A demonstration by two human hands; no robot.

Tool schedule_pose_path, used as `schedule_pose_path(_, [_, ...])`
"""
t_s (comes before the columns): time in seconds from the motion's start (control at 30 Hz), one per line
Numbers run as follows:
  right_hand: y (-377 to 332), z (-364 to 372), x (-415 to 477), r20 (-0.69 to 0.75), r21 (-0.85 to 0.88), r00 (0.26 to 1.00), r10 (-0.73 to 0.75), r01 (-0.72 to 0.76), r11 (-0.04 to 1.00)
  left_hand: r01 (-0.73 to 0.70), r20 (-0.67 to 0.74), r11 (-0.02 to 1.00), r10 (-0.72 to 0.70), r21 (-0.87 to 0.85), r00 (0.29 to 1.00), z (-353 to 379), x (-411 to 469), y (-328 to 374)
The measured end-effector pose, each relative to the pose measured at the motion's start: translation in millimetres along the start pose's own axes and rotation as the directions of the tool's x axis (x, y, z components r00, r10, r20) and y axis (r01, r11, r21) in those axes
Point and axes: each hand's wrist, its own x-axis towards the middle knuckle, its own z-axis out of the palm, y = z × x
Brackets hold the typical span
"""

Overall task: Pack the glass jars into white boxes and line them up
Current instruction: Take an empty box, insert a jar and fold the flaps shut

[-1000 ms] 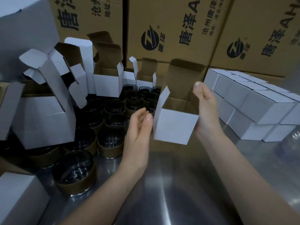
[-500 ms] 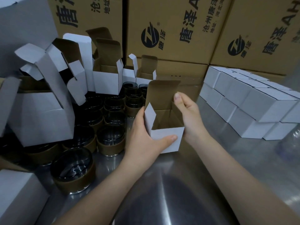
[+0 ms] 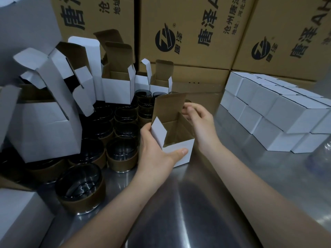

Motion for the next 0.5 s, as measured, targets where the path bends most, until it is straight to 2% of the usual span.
schedule_pose_path(0.2, [15, 6, 18, 0.116, -0.207, 0.988, 0.106, -0.08, 0.975, 0.001, -0.032, 1.0, -0.001, -0.014, 0.999, 2, -2, 1])
schedule_pose_path(0.33, [20, 15, 27, 0.18, -0.191, 0.967, 0.179, -0.144, 0.971, 0.0, -0.057, 1.0, 0.001, 0.002, 0.998, 4, -3, 1])
schedule_pose_path(0.5, [26, 22, 36, 0.197, -0.329, 0.971, 0.139, -0.068, 0.942, -0.002, -0.075, 1.0, 0.003, 0.02, 0.997, 5, -4, 0])
